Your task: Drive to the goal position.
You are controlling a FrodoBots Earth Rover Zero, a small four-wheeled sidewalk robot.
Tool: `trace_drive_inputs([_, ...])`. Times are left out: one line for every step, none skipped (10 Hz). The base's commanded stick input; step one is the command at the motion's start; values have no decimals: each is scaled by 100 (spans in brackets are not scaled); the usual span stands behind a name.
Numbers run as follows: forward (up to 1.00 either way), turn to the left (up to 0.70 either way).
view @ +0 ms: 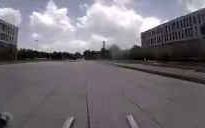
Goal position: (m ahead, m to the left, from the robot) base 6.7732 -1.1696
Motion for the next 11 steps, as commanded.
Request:
trace_drive_inputs([70,0])
trace_drive_inputs([70,0])
trace_drive_inputs([70,0])
trace_drive_inputs([70,0])
trace_drive_inputs([70,0])
trace_drive_inputs([70,0])
trace_drive_inputs([70,0])
trace_drive_inputs([70,0])
trace_drive_inputs([70,0])
trace_drive_inputs([70,0])
trace_drive_inputs([70,0])
